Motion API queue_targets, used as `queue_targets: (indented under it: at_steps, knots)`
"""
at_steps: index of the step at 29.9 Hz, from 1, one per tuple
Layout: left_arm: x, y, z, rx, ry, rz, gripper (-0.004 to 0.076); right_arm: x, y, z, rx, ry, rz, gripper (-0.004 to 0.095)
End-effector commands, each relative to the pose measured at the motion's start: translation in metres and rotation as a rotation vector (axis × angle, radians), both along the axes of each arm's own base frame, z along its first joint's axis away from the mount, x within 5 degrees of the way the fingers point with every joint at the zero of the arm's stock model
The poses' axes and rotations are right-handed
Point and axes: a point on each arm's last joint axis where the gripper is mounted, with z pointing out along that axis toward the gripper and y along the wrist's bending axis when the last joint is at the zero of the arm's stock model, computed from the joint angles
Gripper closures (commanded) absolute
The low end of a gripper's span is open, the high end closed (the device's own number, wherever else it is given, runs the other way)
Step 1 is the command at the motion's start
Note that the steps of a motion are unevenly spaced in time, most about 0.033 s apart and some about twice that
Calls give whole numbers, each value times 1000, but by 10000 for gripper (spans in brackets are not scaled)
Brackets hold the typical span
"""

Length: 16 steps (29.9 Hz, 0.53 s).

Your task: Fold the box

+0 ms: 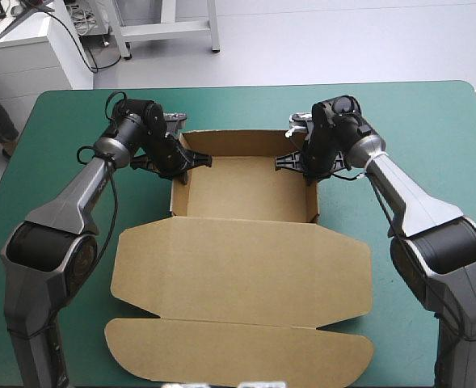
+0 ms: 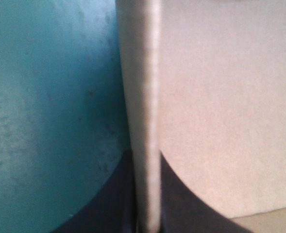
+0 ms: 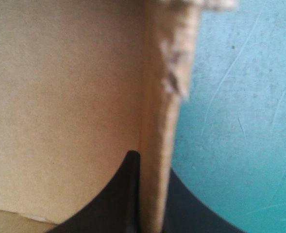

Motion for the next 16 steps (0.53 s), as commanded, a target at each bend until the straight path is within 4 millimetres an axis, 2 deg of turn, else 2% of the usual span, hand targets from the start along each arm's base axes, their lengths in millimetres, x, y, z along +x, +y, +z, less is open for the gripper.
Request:
queue_targets:
  at_steps: [1, 5, 12, 14, 16]
  knots:
    - [-7, -12, 16, -75, 2, -27, 732, -4, 4, 13, 33, -16, 24, 915]
    - [-4, -13, 12, -77, -9, -41, 732, 0, 5, 2, 23, 7, 26, 916]
    - [-4, -13, 12, -69, -21, -82, 731, 1, 3, 4, -2, -10, 49, 899]
    - [-4, -13, 12, -72, -18, -82, 726, 1, 1, 5, -15, -16, 38, 827]
    - [-4, -13, 13, -74, -18, -82, 704, 2, -1, 5, -36, -24, 10, 696]
